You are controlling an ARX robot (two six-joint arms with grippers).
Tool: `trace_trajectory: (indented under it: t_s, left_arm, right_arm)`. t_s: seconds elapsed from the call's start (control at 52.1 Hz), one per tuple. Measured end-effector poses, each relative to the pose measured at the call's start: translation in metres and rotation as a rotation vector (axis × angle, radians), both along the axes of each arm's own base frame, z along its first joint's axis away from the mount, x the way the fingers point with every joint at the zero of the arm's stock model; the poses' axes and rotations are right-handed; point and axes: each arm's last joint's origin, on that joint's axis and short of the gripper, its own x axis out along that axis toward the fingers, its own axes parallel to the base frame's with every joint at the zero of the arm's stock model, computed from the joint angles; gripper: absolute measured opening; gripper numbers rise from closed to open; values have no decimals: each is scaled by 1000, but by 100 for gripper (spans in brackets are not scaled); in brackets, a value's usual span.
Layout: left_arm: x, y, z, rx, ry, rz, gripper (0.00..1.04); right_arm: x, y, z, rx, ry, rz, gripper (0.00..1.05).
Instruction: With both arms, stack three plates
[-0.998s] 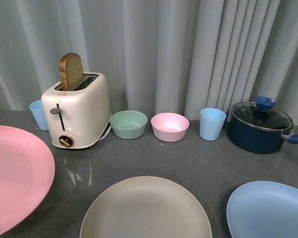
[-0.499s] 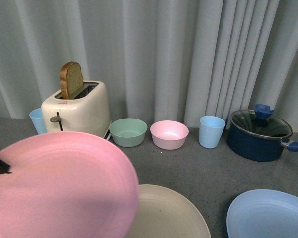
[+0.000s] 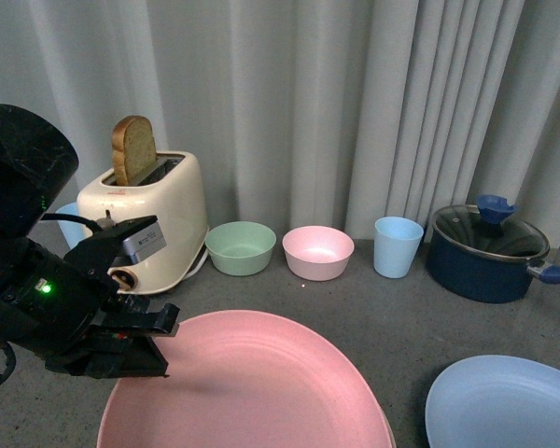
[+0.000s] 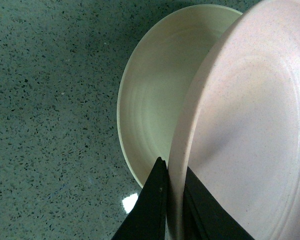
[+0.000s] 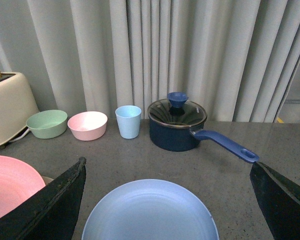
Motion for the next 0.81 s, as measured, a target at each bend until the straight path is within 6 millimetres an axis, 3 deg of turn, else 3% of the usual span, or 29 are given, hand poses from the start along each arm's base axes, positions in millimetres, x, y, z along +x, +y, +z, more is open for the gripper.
trace_trajectory:
  t_s: [0.653, 0.691, 0.806]
  left_arm:
    - [14, -28, -10, 34, 5, 1, 4]
    - [15, -28, -10, 38, 8, 11, 8]
    - [18, -26, -9, 27, -4, 49, 32]
  right_arm:
    - [0, 0, 0, 0, 0, 0, 97]
    - [0, 0, 0, 0, 0, 0, 97]
    - [0, 0, 0, 0, 0, 0, 97]
